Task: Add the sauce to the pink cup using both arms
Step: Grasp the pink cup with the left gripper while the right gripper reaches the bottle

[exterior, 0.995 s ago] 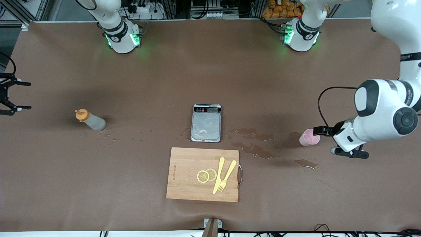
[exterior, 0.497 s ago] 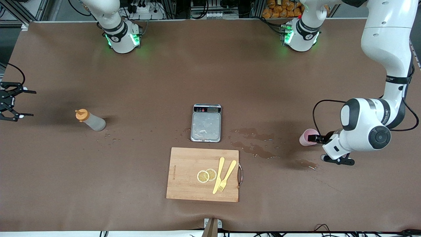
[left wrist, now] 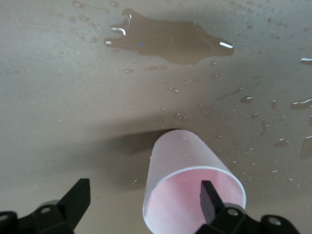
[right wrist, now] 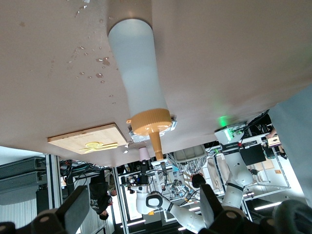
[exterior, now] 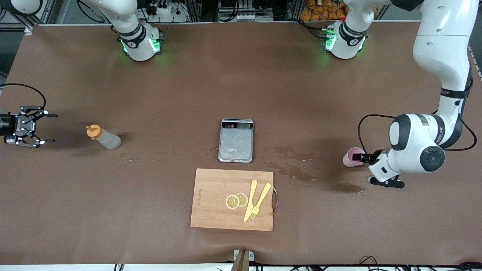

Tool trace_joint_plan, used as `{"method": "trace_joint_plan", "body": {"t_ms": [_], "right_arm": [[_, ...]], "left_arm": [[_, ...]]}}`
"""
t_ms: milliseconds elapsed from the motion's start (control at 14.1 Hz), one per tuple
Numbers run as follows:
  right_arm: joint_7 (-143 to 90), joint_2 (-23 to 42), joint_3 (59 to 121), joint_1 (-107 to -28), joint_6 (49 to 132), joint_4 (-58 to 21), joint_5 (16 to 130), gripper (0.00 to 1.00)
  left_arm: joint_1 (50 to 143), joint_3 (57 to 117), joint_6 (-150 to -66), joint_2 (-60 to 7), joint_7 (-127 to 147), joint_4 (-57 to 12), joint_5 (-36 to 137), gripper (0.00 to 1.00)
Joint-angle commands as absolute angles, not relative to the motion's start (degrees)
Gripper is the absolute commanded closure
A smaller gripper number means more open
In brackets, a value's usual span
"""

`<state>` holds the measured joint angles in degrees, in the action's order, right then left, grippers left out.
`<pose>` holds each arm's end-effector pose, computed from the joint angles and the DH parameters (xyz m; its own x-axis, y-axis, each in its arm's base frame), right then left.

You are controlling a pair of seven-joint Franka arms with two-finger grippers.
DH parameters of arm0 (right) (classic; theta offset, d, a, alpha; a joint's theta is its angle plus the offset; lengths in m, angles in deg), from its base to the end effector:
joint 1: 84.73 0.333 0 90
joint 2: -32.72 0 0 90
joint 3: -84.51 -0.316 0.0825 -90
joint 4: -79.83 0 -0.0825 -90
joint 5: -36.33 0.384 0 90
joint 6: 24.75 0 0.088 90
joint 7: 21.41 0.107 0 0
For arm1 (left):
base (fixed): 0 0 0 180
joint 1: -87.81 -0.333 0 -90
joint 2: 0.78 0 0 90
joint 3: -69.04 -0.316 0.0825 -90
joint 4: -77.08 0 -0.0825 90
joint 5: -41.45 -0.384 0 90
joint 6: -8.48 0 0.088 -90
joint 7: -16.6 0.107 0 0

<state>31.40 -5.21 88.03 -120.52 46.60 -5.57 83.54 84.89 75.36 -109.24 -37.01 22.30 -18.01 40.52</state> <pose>0.5416 -0.3125 0.2860 -0.2030 -0.3925 -0.8971 -0.9773 0.0246 0.2104 0.6562 -0.0312 0.2250 0.9614 -0.1585 -0.2250 -0.1449 -0.9865 0.0756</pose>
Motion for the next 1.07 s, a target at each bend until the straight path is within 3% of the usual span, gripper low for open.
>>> {"method": "trace_joint_plan", "body": {"t_ms": [0,71,639,995], "right_arm": [[27.30,-6.65,87.59,-121.20,46.70,-6.92,85.45,0.00],[24.15,-7.79,87.59,-121.46,46.62,-7.01,85.55,0.00],[13.83,-10.43,87.59,-122.87,49.87,-12.55,86.95,0.00],[11.30,-13.24,87.59,-122.52,51.80,-12.55,87.57,0.00]], "left_arm": [[85.00,75.28,-108.86,-37.87,22.14,-18.19,39.34,0.88],[85.17,75.28,-108.86,-38.05,22.14,-18.19,39.34,1.00],[85.17,75.37,-108.60,-37.79,21.26,-17.75,37.05,1.00],[85.52,77.99,-106.32,-31.22,15.91,-16.96,38.80,1.00]]}}
